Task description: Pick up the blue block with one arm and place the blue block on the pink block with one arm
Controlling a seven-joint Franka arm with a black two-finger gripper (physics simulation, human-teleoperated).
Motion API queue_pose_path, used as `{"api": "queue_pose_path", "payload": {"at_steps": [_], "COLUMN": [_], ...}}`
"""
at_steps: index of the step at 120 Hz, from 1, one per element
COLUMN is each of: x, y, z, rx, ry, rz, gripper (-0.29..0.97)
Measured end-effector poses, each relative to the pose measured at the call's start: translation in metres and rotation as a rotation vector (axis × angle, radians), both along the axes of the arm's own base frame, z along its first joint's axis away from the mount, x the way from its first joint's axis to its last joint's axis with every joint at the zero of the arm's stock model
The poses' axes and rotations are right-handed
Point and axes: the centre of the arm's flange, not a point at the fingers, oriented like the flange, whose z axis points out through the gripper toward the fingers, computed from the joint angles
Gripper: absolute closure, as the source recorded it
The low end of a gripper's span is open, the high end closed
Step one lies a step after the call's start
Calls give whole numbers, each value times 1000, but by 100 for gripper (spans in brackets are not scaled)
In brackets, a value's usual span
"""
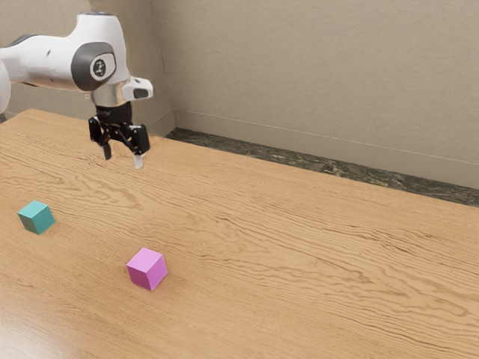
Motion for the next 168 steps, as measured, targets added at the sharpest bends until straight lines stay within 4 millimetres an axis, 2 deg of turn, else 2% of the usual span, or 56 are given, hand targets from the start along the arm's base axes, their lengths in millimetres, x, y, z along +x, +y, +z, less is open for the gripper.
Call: {"api": "queue_pose_path", "payload": {"at_steps": [17, 30, 36, 54, 63, 74, 82, 99, 108, 119, 138, 168], "x": [23, 31, 35, 41, 38, 37, 27, -18, -45, -64, -76, -97], "y": [58, 112, 130, 167, 189, 200, 208, 211, 222, 238, 258, 303], "z": [-20, -40, -52, -84, -89, -95, -102, -119, -127, -132, -138, -145], "rx": [24, 5, -5, -23, -24, -23, -30, -62, -64, -54, -34, -13], "ry": [-15, -21, -20, -19, -36, -46, -37, -2, 6, 7, 3, -16], "rz": [-13, -7, -16, -71, -85, -117, -126, -134, -121, -115, -141, -158], "gripper": [0, 0, 0, 0, 0, 0, 0, 0, 0, 0, 0, 0]}}
